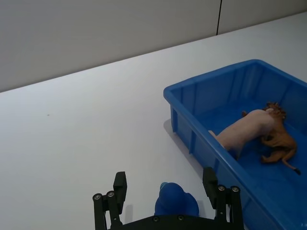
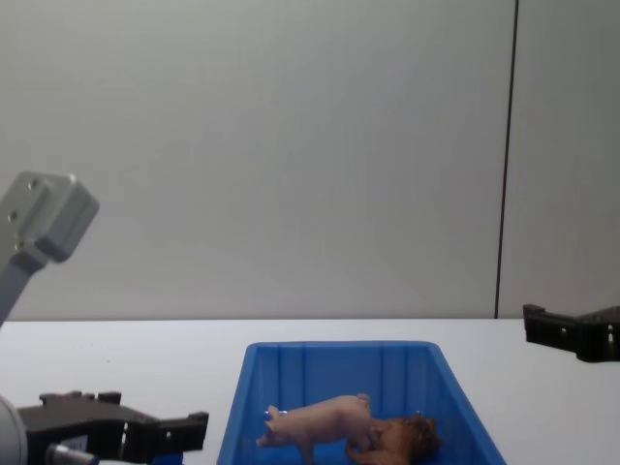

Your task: Pick up the two dolls from the table and place them into the box.

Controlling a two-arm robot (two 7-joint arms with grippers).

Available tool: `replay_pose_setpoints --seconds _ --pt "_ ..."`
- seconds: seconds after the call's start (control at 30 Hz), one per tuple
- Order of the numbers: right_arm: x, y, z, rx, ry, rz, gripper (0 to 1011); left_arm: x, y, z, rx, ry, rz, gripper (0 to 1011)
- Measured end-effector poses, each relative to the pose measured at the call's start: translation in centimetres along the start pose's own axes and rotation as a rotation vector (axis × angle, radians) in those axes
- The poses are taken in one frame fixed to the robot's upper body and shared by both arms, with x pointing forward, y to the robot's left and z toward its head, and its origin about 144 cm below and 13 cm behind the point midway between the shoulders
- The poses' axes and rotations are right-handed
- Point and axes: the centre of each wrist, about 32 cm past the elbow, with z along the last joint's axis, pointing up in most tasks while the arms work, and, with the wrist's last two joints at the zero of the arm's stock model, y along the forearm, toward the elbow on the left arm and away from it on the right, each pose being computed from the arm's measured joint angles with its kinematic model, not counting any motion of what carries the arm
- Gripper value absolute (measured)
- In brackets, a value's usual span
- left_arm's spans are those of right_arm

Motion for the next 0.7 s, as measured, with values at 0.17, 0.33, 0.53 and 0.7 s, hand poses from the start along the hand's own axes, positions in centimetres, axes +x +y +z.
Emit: replay_pose_setpoints --seconds 0.17,0.33,0.53,0.7 --pt "0.0 0.0 0.0 0.0 0.0 0.0 1001 0.2 -0.4 -0.4 0.02 0.001 -0.006 1001" --pt "0.0 0.0 0.0 0.0 0.0 0.0 1001 0.4 -0.9 -0.8 0.041 -0.001 -0.011 969" --pt "0.0 0.0 0.0 0.0 0.0 0.0 1001 0.6 -1.2 -1.0 0.06 -0.003 -0.016 834" --pt "0.0 0.0 0.0 0.0 0.0 0.0 1001 0.7 -1.4 -1.2 0.074 -0.004 -0.016 682"
